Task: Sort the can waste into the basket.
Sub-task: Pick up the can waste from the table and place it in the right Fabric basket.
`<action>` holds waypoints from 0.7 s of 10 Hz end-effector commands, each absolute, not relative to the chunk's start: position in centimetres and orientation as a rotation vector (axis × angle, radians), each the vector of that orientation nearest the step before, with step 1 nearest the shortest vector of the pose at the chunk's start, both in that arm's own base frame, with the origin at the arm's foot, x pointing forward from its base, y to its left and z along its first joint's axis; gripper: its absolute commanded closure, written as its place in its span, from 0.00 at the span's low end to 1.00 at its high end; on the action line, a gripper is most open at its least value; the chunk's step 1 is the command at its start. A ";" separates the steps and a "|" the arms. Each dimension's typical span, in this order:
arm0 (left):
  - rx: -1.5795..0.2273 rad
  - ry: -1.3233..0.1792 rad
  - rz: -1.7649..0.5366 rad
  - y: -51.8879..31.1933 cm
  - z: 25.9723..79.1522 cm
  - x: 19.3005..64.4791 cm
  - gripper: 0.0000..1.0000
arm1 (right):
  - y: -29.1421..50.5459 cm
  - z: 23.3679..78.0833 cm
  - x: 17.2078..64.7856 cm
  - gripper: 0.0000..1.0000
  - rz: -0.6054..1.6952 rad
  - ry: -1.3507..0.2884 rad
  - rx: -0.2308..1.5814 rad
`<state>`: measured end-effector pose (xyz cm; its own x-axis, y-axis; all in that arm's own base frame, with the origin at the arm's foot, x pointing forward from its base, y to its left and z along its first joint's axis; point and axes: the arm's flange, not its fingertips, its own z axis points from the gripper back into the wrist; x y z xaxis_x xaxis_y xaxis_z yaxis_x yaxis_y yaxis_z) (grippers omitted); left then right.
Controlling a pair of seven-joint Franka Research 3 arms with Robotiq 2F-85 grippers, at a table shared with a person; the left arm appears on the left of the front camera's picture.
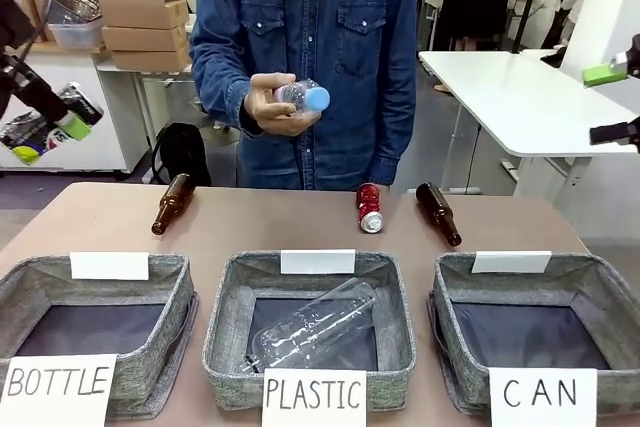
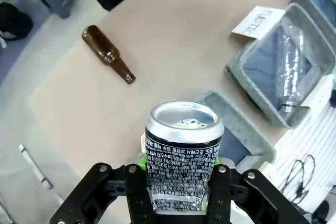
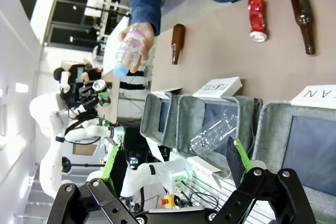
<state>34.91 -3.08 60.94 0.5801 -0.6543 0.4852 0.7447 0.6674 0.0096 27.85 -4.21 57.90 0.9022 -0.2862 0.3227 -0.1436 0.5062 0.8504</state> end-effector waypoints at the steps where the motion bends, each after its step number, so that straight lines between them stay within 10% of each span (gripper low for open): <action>1: -0.190 -0.517 -0.804 1.9 60.6 33.5 0.62 | -4.2 58.0 28.1 0.00 -0.065 -0.478 1.072; 7: -0.199 -0.523 -0.807 5.2 60.8 31.9 0.62 | -4.2 58.0 28.1 0.00 -0.065 -0.478 1.072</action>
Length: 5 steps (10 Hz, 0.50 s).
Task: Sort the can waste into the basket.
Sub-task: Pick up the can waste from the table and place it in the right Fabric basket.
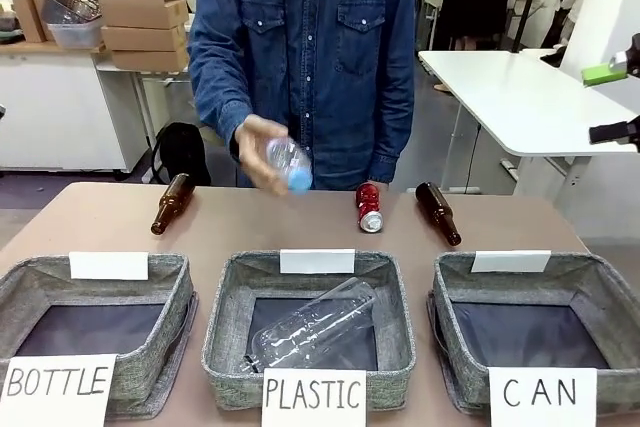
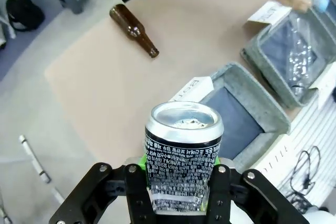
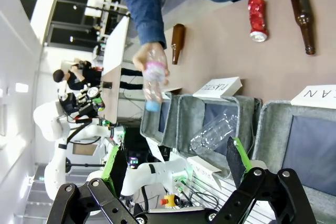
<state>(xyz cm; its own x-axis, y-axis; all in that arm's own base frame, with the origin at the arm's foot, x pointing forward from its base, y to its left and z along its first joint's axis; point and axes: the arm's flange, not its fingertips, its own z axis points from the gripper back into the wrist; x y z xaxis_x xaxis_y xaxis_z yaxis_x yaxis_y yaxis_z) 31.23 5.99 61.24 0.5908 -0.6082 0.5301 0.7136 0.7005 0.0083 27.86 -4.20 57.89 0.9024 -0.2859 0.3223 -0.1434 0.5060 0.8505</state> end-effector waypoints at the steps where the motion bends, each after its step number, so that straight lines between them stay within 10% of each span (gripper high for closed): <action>1: -0.209 -0.520 -0.826 4.8 60.7 32.1 0.62 | -4.2 58.0 28.1 0.00 -0.065 -0.478 1.072; 5: -0.205 -0.502 -0.861 3.6 61.0 32.5 0.62 | -4.2 58.0 28.1 0.00 -0.065 -0.478 1.072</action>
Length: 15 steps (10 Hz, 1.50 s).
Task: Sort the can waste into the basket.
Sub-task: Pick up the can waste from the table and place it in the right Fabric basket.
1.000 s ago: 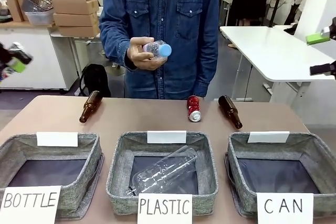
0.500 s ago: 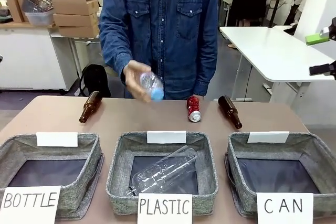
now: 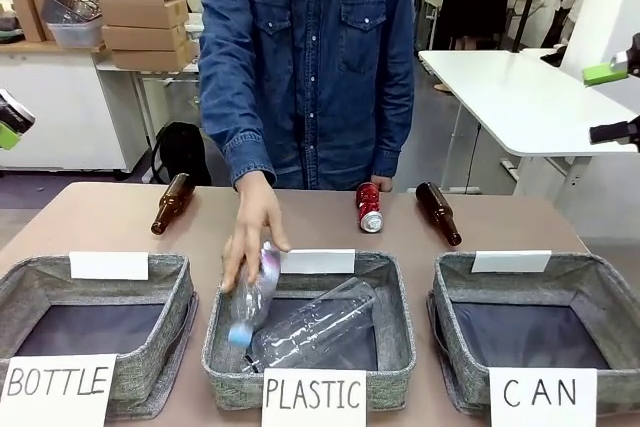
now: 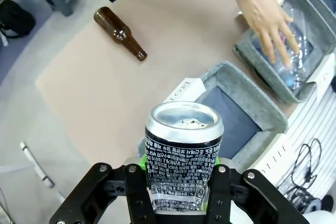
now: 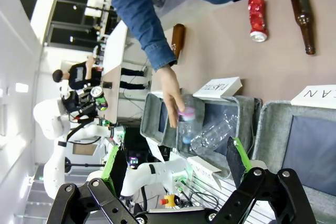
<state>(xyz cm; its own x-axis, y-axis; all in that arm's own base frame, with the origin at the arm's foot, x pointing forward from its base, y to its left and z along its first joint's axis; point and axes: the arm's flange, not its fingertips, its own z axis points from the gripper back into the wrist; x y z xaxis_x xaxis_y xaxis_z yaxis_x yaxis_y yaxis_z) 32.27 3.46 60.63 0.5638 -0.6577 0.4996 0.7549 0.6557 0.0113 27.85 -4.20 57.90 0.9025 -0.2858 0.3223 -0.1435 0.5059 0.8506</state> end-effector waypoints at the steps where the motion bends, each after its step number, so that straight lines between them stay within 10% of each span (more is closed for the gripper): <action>1: -0.204 -0.496 -0.870 3.2 60.8 32.6 0.62 | -4.2 58.0 28.1 0.00 -0.065 -0.478 1.072; 11: -0.363 -0.806 -1.277 -34.0 63.8 24.4 0.62 | -4.2 58.0 28.1 0.00 -0.065 -0.478 1.072; 15: -0.368 -0.731 -1.310 -30.0 64.5 22.0 0.62 | -4.2 58.0 28.1 0.00 -0.065 -0.478 1.072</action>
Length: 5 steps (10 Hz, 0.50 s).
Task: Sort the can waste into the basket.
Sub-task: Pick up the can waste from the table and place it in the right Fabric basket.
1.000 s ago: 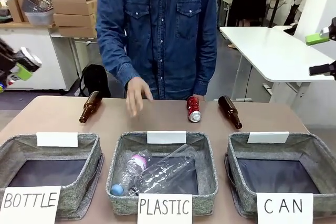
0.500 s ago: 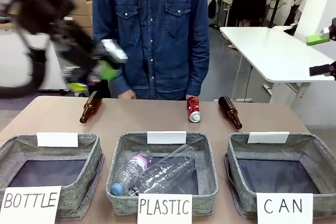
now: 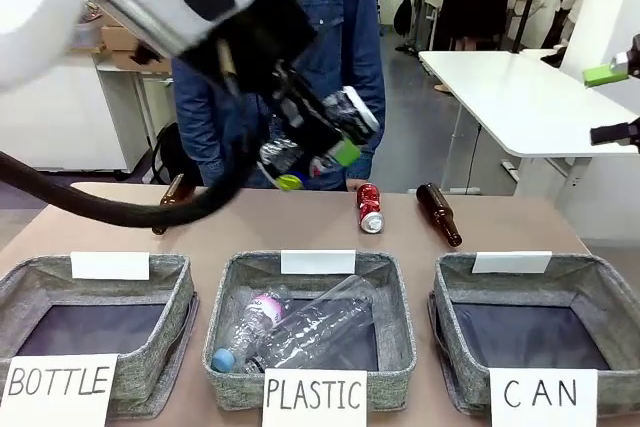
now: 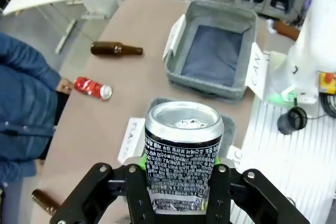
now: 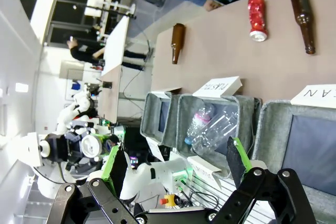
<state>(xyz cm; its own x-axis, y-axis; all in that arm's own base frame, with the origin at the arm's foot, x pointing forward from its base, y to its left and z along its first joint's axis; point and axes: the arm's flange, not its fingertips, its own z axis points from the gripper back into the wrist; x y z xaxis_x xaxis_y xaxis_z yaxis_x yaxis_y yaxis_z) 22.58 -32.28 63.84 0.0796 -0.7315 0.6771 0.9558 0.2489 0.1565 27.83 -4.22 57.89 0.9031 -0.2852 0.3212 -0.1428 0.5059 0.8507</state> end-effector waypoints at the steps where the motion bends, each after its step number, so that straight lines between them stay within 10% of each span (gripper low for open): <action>1: -0.363 -0.758 -1.316 -34.4 63.1 22.2 0.62 | -4.2 57.9 27.8 0.00 -0.090 -0.457 1.047; 5: -0.506 -0.692 -1.396 -50.1 56.6 21.8 0.62 | -15.1 59.9 20.2 0.00 -0.305 -0.665 0.851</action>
